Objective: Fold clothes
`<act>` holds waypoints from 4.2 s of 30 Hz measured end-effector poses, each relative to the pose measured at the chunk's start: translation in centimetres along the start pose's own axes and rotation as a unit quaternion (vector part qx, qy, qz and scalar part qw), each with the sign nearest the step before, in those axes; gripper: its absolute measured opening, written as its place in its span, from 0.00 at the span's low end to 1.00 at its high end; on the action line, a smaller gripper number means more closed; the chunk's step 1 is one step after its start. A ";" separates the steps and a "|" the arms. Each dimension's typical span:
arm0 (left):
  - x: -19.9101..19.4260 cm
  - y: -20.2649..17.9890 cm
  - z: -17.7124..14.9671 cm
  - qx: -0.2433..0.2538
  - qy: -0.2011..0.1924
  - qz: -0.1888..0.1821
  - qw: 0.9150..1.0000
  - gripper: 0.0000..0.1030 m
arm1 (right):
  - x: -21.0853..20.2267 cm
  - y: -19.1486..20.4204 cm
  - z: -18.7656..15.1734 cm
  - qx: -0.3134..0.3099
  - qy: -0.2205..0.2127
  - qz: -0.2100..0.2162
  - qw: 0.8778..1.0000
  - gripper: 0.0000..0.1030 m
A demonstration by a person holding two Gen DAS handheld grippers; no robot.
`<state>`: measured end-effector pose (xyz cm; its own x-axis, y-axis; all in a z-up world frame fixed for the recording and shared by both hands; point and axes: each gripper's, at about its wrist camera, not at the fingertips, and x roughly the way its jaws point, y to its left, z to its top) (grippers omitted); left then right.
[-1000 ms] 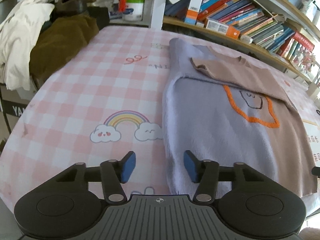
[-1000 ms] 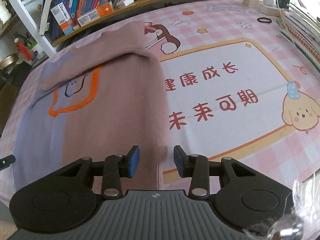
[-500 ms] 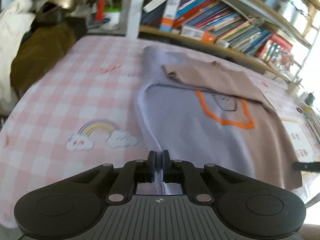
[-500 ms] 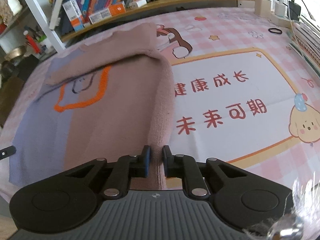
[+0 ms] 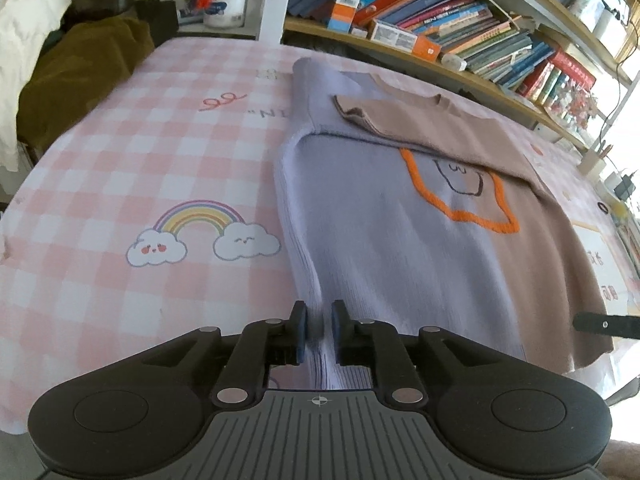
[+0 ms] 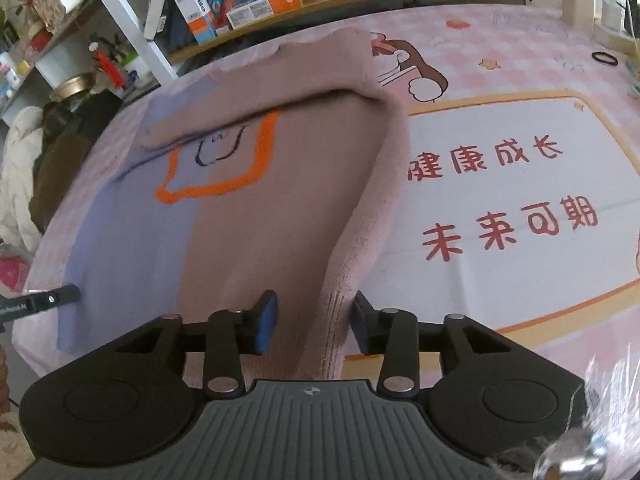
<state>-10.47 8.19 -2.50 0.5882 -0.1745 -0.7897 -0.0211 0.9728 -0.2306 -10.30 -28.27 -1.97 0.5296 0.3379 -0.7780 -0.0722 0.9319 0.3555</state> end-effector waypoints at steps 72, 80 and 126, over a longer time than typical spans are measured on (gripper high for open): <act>-1.7 -1.3 -2.9 -0.056 0.009 -0.013 0.998 0.04 | -5.2 -8.7 -2.4 0.151 0.005 0.018 0.988 0.06; -2.2 -2.6 -3.7 -0.053 0.012 0.032 0.998 0.11 | -5.4 -8.7 -3.7 0.148 0.011 0.011 0.989 0.14; -5.3 -0.6 2.4 -0.260 -0.123 -0.141 0.947 0.04 | -11.8 -11.4 3.3 0.245 -0.113 0.154 0.951 0.05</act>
<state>-11.66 8.88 3.19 0.7987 -0.3137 -0.5134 -0.1928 0.6749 -0.7123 -12.94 -43.30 4.83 0.7188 0.4962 -0.4870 0.1193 0.6020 0.7895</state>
